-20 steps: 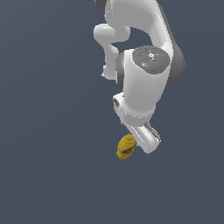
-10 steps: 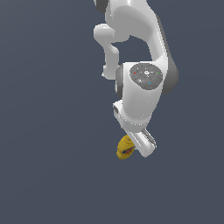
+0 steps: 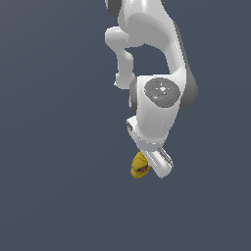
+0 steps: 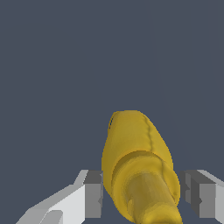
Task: Pick up the object and move it to a goal position.
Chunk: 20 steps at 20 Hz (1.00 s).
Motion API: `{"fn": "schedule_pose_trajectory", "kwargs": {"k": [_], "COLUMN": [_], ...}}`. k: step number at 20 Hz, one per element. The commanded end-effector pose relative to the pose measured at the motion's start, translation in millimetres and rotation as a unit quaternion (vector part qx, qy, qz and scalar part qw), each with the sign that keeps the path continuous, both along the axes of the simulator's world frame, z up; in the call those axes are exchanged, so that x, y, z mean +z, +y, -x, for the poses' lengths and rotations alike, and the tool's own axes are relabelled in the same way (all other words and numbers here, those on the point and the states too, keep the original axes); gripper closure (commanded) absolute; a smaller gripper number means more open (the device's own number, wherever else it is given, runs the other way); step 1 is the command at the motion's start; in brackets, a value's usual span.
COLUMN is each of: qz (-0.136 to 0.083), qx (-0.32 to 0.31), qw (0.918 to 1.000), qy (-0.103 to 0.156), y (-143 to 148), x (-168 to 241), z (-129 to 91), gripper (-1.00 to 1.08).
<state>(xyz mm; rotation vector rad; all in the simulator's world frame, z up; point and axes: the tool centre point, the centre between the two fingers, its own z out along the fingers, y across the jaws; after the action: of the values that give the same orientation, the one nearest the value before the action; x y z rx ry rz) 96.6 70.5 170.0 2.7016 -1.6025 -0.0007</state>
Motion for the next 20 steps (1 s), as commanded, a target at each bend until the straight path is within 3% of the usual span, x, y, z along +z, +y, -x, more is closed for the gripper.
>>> {"fn": "schedule_pose_trajectory", "kwargs": {"k": [1, 12, 20], "qz": [0.0, 0.0, 0.0], "qx": [0.0, 0.0, 0.0], "qw": [1.0, 1.0, 1.0], "qy": [0.0, 0.0, 0.0], "y": [0.0, 0.1, 2.1], "x": [0.3, 3.4, 46.6], "z": [-0.3, 0.3, 5.7], "gripper": [1.08, 1.08, 1.08]}}
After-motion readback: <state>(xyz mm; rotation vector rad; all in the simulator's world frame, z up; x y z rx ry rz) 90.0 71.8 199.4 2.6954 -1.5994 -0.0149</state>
